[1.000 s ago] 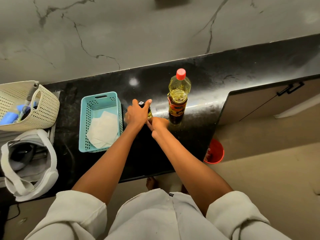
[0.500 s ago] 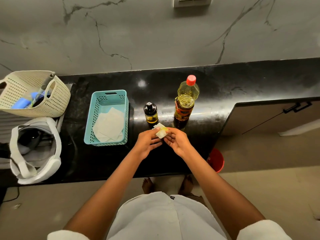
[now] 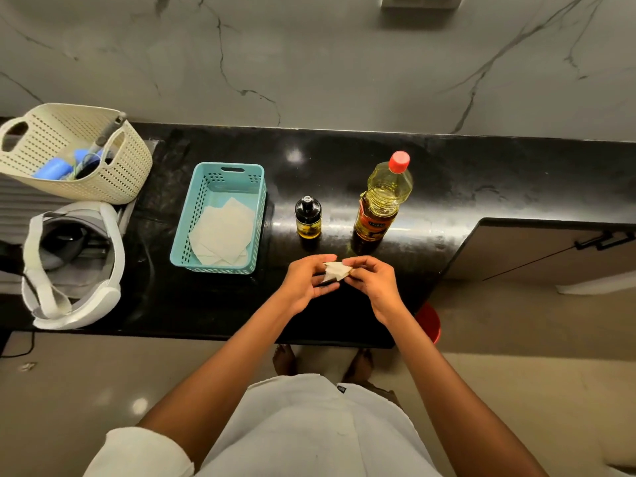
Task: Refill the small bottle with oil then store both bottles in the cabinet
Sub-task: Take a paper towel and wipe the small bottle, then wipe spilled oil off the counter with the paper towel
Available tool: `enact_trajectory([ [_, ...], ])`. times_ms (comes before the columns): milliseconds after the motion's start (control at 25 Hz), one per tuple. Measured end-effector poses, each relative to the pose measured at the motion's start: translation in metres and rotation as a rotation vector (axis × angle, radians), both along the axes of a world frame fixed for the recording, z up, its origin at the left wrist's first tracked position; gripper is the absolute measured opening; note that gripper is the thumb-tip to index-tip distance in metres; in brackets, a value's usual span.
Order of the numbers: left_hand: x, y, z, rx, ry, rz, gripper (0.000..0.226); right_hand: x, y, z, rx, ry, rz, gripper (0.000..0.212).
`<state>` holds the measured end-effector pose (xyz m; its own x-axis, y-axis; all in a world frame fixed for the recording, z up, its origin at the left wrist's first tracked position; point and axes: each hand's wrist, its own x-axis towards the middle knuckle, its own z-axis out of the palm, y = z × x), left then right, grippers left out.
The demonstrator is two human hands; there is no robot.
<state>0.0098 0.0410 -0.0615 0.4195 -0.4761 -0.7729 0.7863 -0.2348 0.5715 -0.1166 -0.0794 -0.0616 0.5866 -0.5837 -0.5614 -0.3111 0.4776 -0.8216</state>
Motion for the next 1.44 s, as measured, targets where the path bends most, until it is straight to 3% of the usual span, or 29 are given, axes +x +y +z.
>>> enact_trajectory([
  [80,0.0,0.003,0.001,-0.019,0.112,0.012,0.038,-0.002,-0.002,-0.001,-0.087,0.045,0.034,0.023],
  [160,0.0,0.003,-0.001,0.028,0.067,-0.044,0.043,-0.001,-0.002,-0.002,-0.146,0.07,0.078,0.023],
  [240,-0.001,-0.001,-0.003,0.072,-0.028,-0.076,0.033,0.003,0.0,-0.003,-0.195,0.083,0.086,0.022],
  [280,-0.001,-0.003,-0.006,0.097,-0.066,-0.067,0.026,0.006,0.002,-0.004,-0.289,0.116,0.074,0.022],
  [360,-0.002,-0.007,-0.012,0.148,-0.12,-0.028,0.016,0.006,0.008,-0.009,-0.675,0.187,0.082,0.023],
  [440,-0.007,-0.012,-0.011,0.188,-0.146,-0.021,0.014,0.0,0.023,-0.02,-1.032,0.149,0.287,0.045],
  [520,-0.012,-0.017,-0.009,0.195,-0.174,-0.063,0.017,-0.01,0.038,-0.038,-1.176,0.135,0.531,0.06],
  [640,-0.013,-0.023,-0.006,0.181,-0.199,-0.144,0.03,-0.018,0.044,-0.06,-1.188,0.136,0.528,0.055],
  [800,-0.005,-0.027,-0.014,0.235,-0.254,-0.303,0.029,-0.021,0.043,-0.074,-1.226,0.225,0.622,0.058],
  [960,0.003,-0.015,-0.018,0.356,-0.562,-0.308,0.031,-0.02,0.058,-0.069,-1.291,0.421,0.845,0.089],
  [1120,0.017,0.003,-0.014,0.44,-0.704,-0.106,0.045,-0.023,0.015,-0.07,-1.205,0.668,0.649,0.103],
  [1240,0.042,0.01,-0.018,0.395,-0.755,-0.069,0.077,-0.047,-0.039,-0.068,-1.056,0.878,0.419,0.109],
  [1320,0.059,0.007,-0.019,0.328,-0.788,-0.135,0.102,-0.048,-0.045,-0.066,-0.998,0.914,0.38,0.111],
  [1440,0.08,-0.005,-0.014,0.265,-0.9,-0.219,0.108,-0.003,-0.003,-0.064,-1.02,0.866,0.445,0.109],
])
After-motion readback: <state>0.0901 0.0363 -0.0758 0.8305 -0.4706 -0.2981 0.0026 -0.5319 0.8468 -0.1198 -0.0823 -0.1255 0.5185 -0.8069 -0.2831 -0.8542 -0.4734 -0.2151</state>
